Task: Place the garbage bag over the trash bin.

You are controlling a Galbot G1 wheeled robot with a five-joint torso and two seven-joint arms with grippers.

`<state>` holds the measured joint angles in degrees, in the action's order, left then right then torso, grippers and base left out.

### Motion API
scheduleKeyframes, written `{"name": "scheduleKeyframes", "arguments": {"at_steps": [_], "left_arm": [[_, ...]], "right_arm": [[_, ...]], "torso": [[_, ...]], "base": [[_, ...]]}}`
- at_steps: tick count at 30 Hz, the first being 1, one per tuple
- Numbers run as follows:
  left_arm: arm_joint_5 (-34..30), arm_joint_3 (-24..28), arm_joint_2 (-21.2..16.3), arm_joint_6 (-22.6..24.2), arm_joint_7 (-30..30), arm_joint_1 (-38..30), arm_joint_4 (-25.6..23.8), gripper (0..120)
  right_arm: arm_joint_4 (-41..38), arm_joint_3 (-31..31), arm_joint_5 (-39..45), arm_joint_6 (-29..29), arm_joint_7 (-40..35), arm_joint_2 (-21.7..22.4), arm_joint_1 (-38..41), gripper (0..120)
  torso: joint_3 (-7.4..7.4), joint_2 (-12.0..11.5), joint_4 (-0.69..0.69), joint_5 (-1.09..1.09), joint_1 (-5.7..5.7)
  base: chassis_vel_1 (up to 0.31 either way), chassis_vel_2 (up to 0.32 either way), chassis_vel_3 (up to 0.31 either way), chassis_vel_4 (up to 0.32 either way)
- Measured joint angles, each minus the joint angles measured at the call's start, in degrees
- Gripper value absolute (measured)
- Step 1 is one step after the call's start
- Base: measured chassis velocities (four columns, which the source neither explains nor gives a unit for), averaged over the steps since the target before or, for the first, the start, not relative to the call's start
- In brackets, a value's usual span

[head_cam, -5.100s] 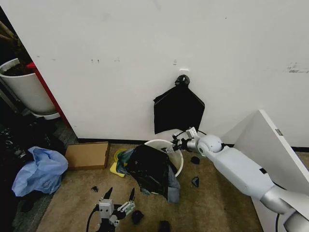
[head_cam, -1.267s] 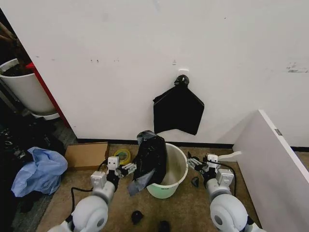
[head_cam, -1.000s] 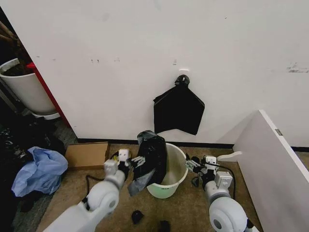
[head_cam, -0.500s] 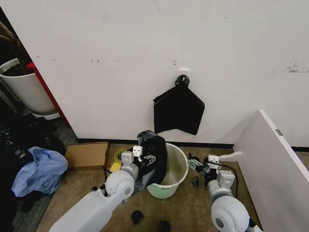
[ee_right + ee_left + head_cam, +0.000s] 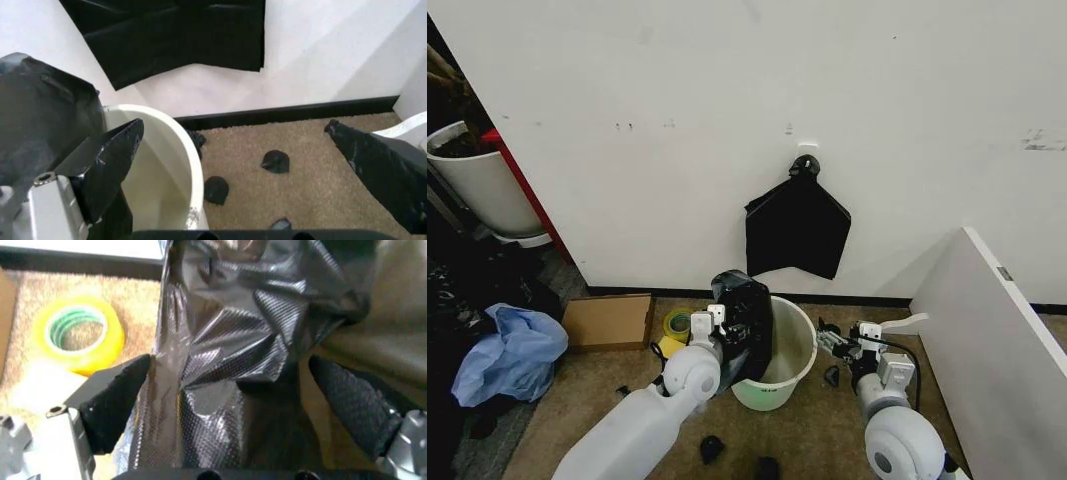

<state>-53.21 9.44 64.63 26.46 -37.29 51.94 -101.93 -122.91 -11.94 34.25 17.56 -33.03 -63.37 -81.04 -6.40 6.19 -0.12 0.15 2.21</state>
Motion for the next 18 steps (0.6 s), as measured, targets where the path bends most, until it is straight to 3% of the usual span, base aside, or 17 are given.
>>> {"name": "scheduleKeyframes", "arguments": {"at_steps": [5, 9, 12, 16, 18], "left_arm": [[-1.49, 0.08, 1.15, 1.83, -2.27, -0.81, 1.49, 79], [-4.43, 0.13, 2.26, 3.8, -4.77, -1.98, 3.24, 59], [-5.52, -0.03, 2.53, 4.17, -5.81, -2.25, 3.77, 52], [-7.09, -0.26, 2.64, 4.67, -6.4, -2.65, 4.46, 34], [-7.23, -0.27, 2.64, 4.74, -6.39, -2.74, 4.7, 31]], "right_arm": [[-0.06, 0.26, 0.07, 0.15, -0.03, -0.03, 0.0, 100], [-0.03, 0.55, 0.18, 0.24, -0.07, -0.09, 0.11, 100], [0.02, 0.6, 0.2, 0.3, -0.11, -0.11, 0.16, 100], [0.33, 0.51, 0.37, 0.31, -0.2, -0.09, 0.31, 100], [0.37, 0.5, 0.39, 0.32, -0.23, -0.09, 0.36, 100]], "torso": [[0.0, 0.0, 0.01, 0.01, 0.0], [0.0, 0.0, 0.0, 0.0, 0.0], [0.0, 0.0, 0.0, 0.01, 0.0], [0.0, 0.0, 0.0, 0.0, 0.0], [0.0, 0.0, 0.0, 0.0, 0.0]], "base": [[0.0, 0.0, 0.0, 0.0], [0.0, 0.0, 0.0, 0.0], [0.0, 0.0, 0.0, 0.0], [0.0, 0.0, 0.0, 0.0], [0.0, 0.0, 0.0, 0.0]]}}
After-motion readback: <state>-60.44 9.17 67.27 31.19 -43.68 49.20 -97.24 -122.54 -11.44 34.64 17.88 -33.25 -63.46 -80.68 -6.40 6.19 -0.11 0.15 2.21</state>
